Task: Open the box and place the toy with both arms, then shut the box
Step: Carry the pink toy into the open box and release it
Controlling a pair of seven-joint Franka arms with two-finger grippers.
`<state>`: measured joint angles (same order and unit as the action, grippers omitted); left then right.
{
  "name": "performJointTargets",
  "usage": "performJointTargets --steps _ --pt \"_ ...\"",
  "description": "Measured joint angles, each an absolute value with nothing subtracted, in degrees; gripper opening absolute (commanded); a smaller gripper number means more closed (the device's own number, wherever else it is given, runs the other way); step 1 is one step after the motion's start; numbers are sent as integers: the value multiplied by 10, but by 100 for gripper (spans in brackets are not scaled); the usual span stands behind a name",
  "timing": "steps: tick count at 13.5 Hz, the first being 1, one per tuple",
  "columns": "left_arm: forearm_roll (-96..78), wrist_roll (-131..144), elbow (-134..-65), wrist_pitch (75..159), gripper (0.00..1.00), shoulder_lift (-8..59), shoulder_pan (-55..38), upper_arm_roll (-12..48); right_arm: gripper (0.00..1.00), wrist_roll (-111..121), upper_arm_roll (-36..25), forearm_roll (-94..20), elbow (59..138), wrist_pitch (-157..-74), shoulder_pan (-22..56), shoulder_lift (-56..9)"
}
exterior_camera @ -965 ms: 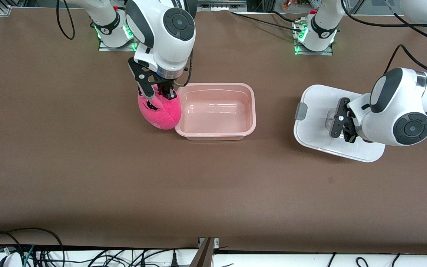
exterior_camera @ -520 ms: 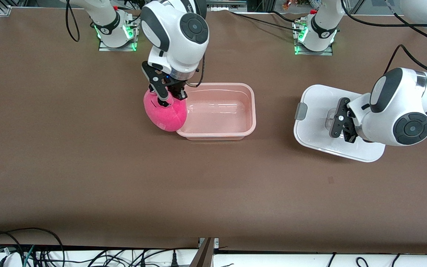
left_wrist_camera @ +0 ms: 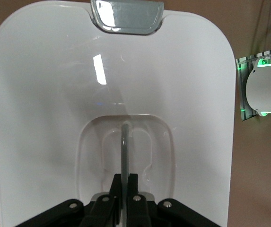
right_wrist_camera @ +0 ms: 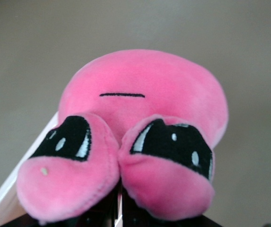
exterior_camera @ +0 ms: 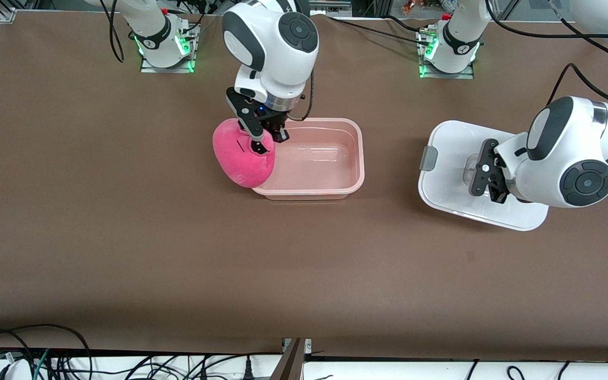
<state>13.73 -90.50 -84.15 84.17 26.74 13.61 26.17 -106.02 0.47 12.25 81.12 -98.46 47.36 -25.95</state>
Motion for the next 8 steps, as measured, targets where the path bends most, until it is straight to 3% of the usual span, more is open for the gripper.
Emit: performJointTargets --steps 1,8 --pt "137 -905 -842 842 0 267 136 262 100 -1061 5 118 795 -987 474 -273" --pt "137 -905 -841 842 0 267 136 262 100 -1062 6 112 752 -1055 518 -340"
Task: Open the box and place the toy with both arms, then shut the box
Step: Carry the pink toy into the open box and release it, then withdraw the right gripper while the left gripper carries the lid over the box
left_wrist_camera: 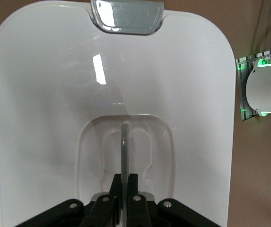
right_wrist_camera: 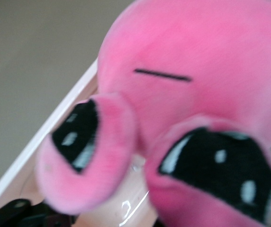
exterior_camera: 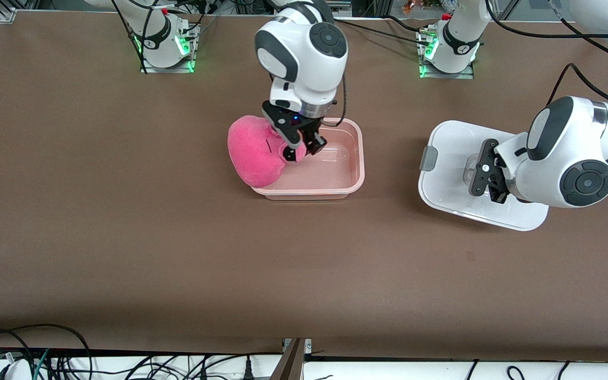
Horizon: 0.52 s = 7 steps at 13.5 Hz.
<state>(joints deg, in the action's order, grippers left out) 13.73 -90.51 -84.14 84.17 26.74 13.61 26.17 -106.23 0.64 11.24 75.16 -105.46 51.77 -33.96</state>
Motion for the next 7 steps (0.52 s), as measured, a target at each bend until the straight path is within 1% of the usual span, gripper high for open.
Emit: performJointTargets --steps 3,7 --pt "137 -905 -841 842 0 267 136 262 100 -1062 6 112 737 -1055 550 -346" --pt "137 -905 -841 842 0 267 136 262 100 -1062 6 112 724 -1054 568 -346"
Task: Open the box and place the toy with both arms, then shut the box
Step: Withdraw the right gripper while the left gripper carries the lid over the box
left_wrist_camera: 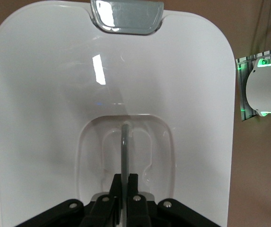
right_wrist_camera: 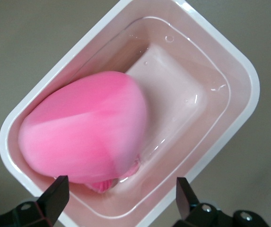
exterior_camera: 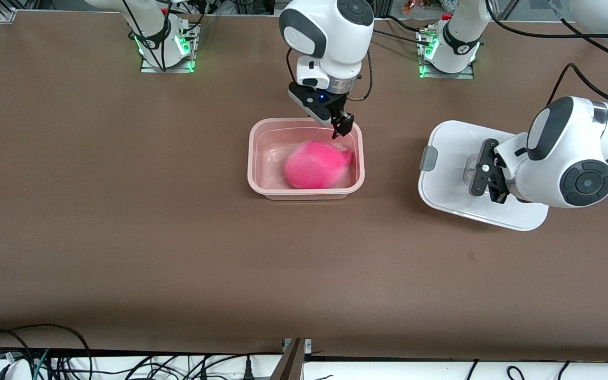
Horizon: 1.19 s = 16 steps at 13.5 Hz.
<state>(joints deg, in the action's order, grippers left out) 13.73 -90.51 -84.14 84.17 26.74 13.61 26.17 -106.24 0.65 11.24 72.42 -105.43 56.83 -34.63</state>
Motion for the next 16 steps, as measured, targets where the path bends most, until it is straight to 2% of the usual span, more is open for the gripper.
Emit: performJointTargets --steps 3,9,16 --pt "137 -905 -841 842 0 267 136 262 100 -1046 5 112 712 -1031 569 -337" --pt "122 -903 -841 842 0 267 126 267 100 -867 -10 109 710 -959 548 -300" --pt "75 -794 -841 867 0 268 25 282 100 -500 -18 65 707 -873 372 -234"
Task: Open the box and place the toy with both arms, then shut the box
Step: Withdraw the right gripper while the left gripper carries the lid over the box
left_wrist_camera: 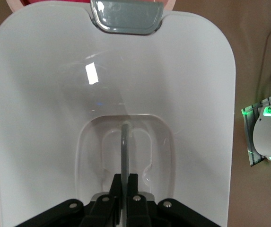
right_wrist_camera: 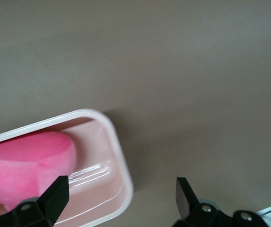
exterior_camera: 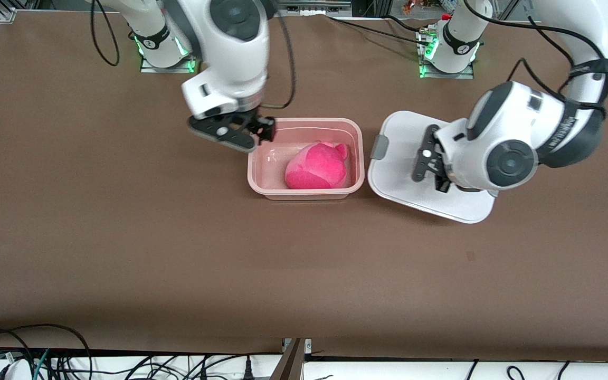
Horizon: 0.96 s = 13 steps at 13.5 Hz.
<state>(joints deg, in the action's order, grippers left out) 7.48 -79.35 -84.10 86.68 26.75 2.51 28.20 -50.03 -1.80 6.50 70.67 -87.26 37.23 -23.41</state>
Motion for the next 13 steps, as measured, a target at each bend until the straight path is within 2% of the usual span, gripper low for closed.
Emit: performJointTargets --steps 7,13 --pt "52 -578 -838 919 0 269 -101 286 100 -213 -31 40 707 -870 185 -232" --pt "54 -450 -840 1058 0 311 -199 283 100 -113 -31 38 707 -842 93 -232"
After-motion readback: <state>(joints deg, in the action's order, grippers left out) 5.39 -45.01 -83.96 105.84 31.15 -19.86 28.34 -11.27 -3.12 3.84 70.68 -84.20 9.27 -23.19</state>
